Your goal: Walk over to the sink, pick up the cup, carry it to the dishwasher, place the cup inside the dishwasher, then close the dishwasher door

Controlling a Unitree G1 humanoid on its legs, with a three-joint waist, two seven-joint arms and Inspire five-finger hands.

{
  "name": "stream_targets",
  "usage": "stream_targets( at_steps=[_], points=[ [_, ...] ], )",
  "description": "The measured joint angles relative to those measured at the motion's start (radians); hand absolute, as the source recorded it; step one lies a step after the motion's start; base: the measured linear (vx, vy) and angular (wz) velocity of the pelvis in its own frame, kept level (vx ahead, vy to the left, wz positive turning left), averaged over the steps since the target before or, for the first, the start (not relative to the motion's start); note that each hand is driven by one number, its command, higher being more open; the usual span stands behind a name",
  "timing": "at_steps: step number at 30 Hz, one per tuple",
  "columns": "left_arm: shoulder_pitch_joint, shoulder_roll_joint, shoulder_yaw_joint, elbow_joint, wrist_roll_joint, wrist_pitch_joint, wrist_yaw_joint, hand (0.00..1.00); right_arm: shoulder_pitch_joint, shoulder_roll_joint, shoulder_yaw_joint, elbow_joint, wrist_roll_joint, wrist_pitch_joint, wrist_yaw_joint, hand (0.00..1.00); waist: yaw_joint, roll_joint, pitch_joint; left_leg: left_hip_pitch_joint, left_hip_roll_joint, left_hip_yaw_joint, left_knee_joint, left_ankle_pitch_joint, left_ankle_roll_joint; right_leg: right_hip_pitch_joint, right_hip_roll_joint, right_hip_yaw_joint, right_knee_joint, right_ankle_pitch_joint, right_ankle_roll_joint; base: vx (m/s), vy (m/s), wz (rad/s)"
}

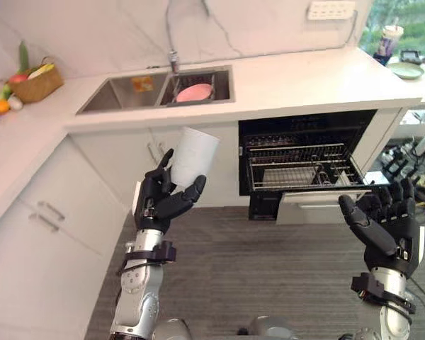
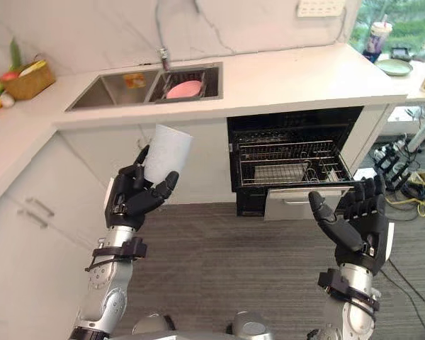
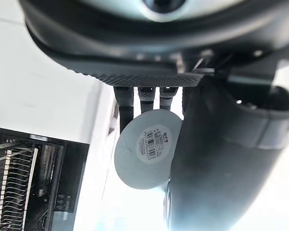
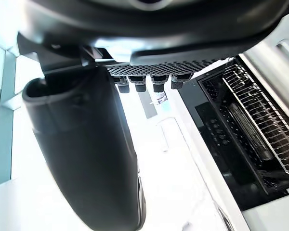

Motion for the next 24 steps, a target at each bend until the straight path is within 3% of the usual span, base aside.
stream_targets(
  at_steps=[2,4,5,6,7,8,9,10,11,12,14,15,16,17,18,19,21,22,23,24],
  points=[
    [0.000,0.001,-0.005,-0.014,0.022,0.000,0.002,0.00,-0.011,-0.020,0.027,0.001,0.001,0.004,0.004,1.00,0.002,0.006,-0.004,-0.006,-0.027,-0.085,-0.199,0.036,-0.054,0.021,-0.001,0.066,-0.001,-0.014,0.024,0.46,0.105,-1.03],
    [0.001,0.002,-0.005,-0.015,0.021,0.000,0.001,0.00,-0.015,-0.047,0.027,0.005,0.010,0.010,0.027,1.00,-0.001,0.006,-0.004,-0.016,-0.029,-0.094,-0.210,0.072,-0.058,0.063,-0.008,0.105,0.001,-0.047,0.074,0.46,0.176,-1.00],
    [0.002,0.001,-0.006,-0.015,0.022,0.000,0.000,0.00,-0.010,-0.062,0.022,0.005,0.025,0.011,0.036,1.00,-0.005,0.013,-0.008,-0.015,-0.034,-0.093,-0.191,0.105,-0.044,0.096,-0.018,0.115,0.006,-0.077,0.106,0.45,0.261,-0.90],
    [0.005,0.001,-0.008,-0.015,0.023,-0.008,0.000,0.00,-0.003,-0.074,0.014,0.003,0.048,0.011,0.038,1.00,-0.004,0.022,-0.024,-0.016,-0.043,-0.095,-0.155,0.137,-0.006,0.110,-0.032,0.127,0.028,-0.123,0.134,0.44,0.290,-0.89],
    [0.007,0.001,-0.007,-0.016,0.026,-0.014,0.002,0.00,0.000,-0.077,0.013,0.001,0.055,0.011,0.039,1.00,-0.003,0.025,-0.034,-0.016,-0.053,-0.095,-0.140,0.151,0.014,0.111,-0.041,0.130,0.043,-0.147,0.144,0.42,0.349,-0.96],
    [0.010,0.004,-0.006,-0.016,0.039,-0.025,0.007,0.00,0.007,-0.067,0.012,0.006,0.059,0.012,0.039,1.00,-0.006,0.012,-0.052,-0.024,-0.089,-0.111,-0.066,0.189,-0.021,0.122,-0.080,0.154,0.088,-0.214,0.153,0.44,0.374,-0.47],
    [0.009,0.004,-0.013,-0.013,0.044,-0.019,0.011,0.00,0.031,-0.038,0.008,0.005,0.059,0.012,0.036,1.00,-0.026,-0.016,-0.069,-0.024,-0.141,-0.105,-0.028,0.146,0.005,0.140,-0.132,0.143,0.105,-0.236,0.185,0.54,0.423,-0.10],
    [0.002,-0.003,-0.031,-0.013,0.051,-0.015,0.012,0.00,0.058,-0.007,-0.005,0.007,0.062,0.017,0.032,1.00,-0.037,-0.035,-0.080,-0.018,-0.192,-0.101,-0.009,0.108,0.031,0.126,-0.186,0.121,0.170,-0.228,0.224,0.46,0.341,0.37],
    [-0.003,-0.005,-0.040,-0.013,0.054,-0.014,0.012,0.00,0.065,0.007,-0.011,0.009,0.065,0.022,0.030,1.00,-0.038,-0.037,-0.081,-0.014,-0.213,-0.098,-0.004,0.101,0.039,0.103,-0.211,0.111,0.226,-0.213,0.251,0.41,0.321,0.41],
    [-0.017,-0.002,-0.056,-0.013,0.060,-0.008,0.010,0.00,0.071,0.036,-0.013,0.012,0.085,0.033,0.022,1.00,-0.036,-0.041,-0.080,0.007,-0.251,-0.095,0.000,0.077,0.064,0.038,-0.260,0.092,0.377,-0.148,0.282,0.37,0.306,0.22],
    [-0.022,-0.001,-0.054,-0.013,0.060,0.009,0.014,0.00,0.066,0.063,0.010,0.014,0.084,0.044,0.017,1.00,-0.020,-0.051,-0.073,0.055,-0.270,-0.075,-0.019,0.054,0.082,-0.022,-0.302,0.075,0.514,-0.035,0.277,0.32,0.260,-0.15],
    [-0.019,0.003,-0.054,-0.013,0.060,0.026,0.031,0.00,0.059,0.074,0.040,0.027,0.076,0.048,0.017,1.00,-0.002,-0.050,-0.074,0.116,-0.271,-0.059,-0.064,0.047,0.089,-0.051,-0.329,0.043,0.576,0.090,0.260,0.27,0.215,-0.49],
    [-0.019,0.004,-0.056,-0.015,0.060,0.035,0.051,0.00,0.048,0.078,0.069,0.048,0.075,0.060,0.022,1.00,-0.002,-0.048,-0.074,0.180,-0.261,-0.054,-0.120,0.047,0.091,-0.066,-0.341,0.006,0.617,0.171,0.231,0.29,0.217,-0.46],
    [-0.019,0.008,-0.056,-0.022,0.059,0.035,0.059,0.00,0.042,0.082,0.083,0.051,0.077,0.065,0.027,1.00,-0.002,-0.042,-0.078,0.200,-0.253,-0.049,-0.138,0.043,0.097,-0.082,-0.341,-0.015,0.633,0.126,0.219,0.24,0.147,-0.37],
    [-0.019,0.010,-0.052,-0.034,0.056,0.032,0.074,0.00,0.034,0.088,0.102,0.048,0.079,0.067,0.042,1.00,-0.003,-0.042,-0.080,0.212,-0.235,-0.038,-0.162,0.029,0.110,-0.141,-0.325,-0.061,0.628,0.037,0.201,0.18,0.073,-0.37],
    [-0.019,0.013,-0.050,-0.054,0.052,0.032,0.083,0.00,0.027,0.094,0.107,0.046,0.079,0.067,0.060,1.00,-0.002,-0.042,-0.070,0.226,-0.218,-0.028,-0.182,0.020,0.108,-0.198,-0.304,-0.125,0.577,-0.020,0.203,0.18,0.033,-0.42],
    [-0.014,0.017,-0.048,-0.060,0.050,0.030,0.083,0.00,0.026,0.093,0.106,0.043,0.080,0.068,0.067,1.00,0.006,-0.043,-0.055,0.270,-0.206,0.005,-0.207,0.020,0.090,-0.236,-0.296,-0.234,0.486,-0.030,0.203,0.20,0.018,-0.43],
    [-0.002,0.022,-0.043,-0.060,0.051,0.030,0.083,0.00,0.025,0.091,0.107,0.042,0.081,0.069,0.073,1.00,0.008,-0.045,-0.051,0.305,-0.208,0.030,-0.215,0.011,0.082,-0.243,-0.302,-0.300,0.434,-0.023,0.181,0.27,0.003,-0.57],
    [0.007,0.028,-0.041,-0.060,0.054,0.029,0.087,0.00,0.021,0.087,0.107,0.042,0.090,0.069,0.092,1.00,0.005,-0.054,-0.043,0.346,-0.217,0.049,-0.213,-0.011,0.076,-0.246,-0.305,-0.350,0.372,-0.014,0.122,0.34,-0.019,-0.50],
    [0.008,0.032,-0.040,-0.060,0.061,0.024,0.090,0.00,0.021,0.084,0.107,0.042,0.095,0.069,0.111,1.00,-0.004,-0.071,-0.047,0.362,-0.235,0.052,-0.196,-0.040,0.069,-0.246,-0.300,-0.369,0.287,0.047,0.079,0.30,-0.043,-0.27]
  ],
)
